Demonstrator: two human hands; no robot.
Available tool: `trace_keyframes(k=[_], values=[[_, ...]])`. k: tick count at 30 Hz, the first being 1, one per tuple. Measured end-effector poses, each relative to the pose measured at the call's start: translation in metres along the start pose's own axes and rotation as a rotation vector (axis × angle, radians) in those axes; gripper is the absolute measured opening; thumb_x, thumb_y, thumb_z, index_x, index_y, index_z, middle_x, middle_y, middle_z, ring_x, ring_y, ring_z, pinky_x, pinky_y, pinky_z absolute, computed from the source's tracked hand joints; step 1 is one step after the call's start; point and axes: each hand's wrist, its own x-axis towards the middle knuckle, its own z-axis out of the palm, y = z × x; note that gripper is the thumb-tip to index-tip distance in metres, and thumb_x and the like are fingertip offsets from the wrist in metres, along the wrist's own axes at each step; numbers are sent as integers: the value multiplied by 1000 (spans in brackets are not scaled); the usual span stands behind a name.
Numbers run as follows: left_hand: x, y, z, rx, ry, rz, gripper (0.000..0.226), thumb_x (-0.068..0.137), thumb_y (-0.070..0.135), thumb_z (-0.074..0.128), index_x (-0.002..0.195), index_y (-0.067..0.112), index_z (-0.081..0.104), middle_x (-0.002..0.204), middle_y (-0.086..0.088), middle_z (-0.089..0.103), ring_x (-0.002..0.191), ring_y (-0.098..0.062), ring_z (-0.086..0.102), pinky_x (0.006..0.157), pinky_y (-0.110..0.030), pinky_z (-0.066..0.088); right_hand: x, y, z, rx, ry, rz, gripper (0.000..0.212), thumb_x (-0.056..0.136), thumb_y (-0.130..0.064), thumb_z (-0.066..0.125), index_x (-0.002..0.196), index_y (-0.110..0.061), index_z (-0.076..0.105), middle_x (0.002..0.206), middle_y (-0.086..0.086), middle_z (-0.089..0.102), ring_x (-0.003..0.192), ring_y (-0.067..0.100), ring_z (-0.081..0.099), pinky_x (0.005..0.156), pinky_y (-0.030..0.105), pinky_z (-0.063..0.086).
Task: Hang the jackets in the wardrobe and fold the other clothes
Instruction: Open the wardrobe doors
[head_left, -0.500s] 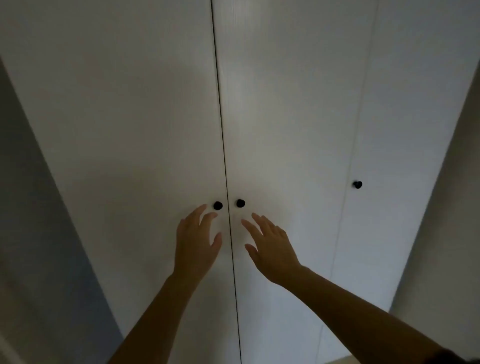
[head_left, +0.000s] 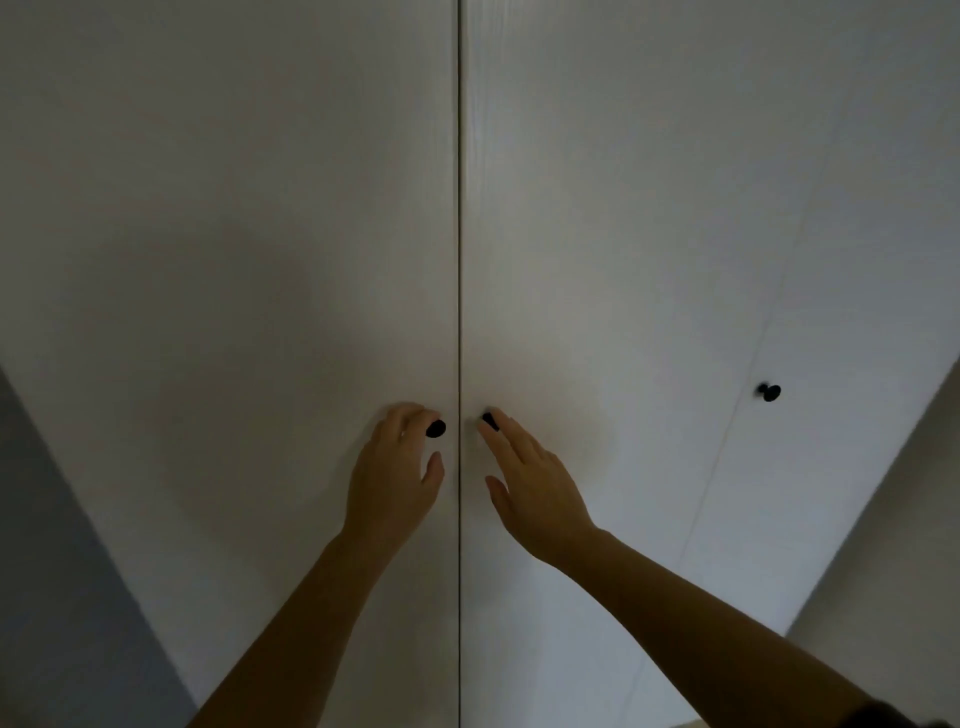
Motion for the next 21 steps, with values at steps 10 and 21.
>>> trace_keyframes(k=[10, 21], values=[[7, 18, 17, -185, 149, -132, 29, 87, -10, 45, 111, -1, 60, 114, -9, 51, 92, -8, 51, 90, -3, 36, 16, 19, -5, 107, 100, -89, 48, 95, -9, 49, 142, -9, 39, 142, 7, 47, 127, 19, 49, 104, 21, 27], [-24, 31, 0, -246, 265, -152, 30, 82, -15, 45, 91, 1, 68, 92, -5, 60, 81, -12, 57, 80, -3, 40, -8, -1, 5, 532, 164, -44, 51, 91, -8, 56, 140, -16, 43, 145, -4, 39, 132, 3, 35, 111, 20, 30]])
